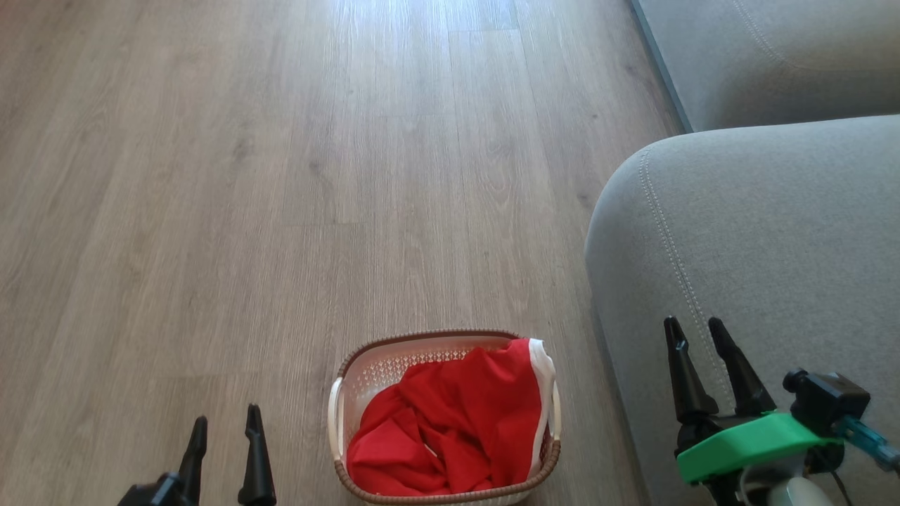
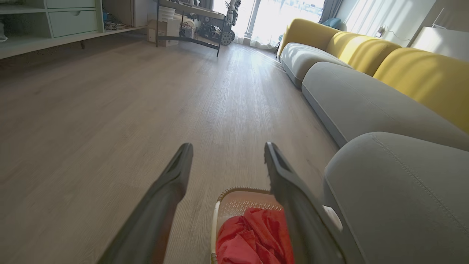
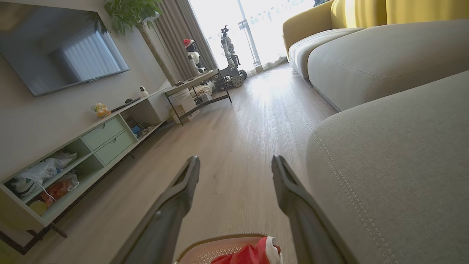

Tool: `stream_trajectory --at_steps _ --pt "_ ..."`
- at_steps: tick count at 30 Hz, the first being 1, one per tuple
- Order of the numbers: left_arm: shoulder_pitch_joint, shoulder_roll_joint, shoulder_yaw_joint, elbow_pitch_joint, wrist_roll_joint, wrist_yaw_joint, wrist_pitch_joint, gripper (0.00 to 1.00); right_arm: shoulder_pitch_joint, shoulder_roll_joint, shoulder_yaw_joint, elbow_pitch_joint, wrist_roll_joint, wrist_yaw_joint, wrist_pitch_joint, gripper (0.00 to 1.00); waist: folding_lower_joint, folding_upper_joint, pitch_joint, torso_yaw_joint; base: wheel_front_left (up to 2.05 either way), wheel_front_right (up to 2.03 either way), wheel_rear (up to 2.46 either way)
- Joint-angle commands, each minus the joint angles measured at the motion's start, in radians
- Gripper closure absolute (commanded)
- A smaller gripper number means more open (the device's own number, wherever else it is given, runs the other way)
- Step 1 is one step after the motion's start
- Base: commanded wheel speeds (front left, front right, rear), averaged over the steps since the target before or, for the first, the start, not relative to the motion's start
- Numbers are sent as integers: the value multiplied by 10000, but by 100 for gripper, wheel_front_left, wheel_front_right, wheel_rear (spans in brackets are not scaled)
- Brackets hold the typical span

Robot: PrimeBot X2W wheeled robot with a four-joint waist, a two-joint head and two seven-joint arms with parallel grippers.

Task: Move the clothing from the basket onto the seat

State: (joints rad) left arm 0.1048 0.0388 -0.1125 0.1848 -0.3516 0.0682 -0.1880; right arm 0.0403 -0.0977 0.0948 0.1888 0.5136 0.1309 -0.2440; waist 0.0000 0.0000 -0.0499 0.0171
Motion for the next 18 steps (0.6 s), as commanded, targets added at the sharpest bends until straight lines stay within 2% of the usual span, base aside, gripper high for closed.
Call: stream_trajectory --at_steps 1,18 --pt "-86 119 198 -205 367 62 -183 0 -172 46 44 -302 -446 -1 -132 0 0 0 2 4 0 0 0" --pt "-230 151 -22 253 2052 205 -651 0 -131 408 -389 -317 -2742 -2 -171 0 0 0 4 35 0 0 0"
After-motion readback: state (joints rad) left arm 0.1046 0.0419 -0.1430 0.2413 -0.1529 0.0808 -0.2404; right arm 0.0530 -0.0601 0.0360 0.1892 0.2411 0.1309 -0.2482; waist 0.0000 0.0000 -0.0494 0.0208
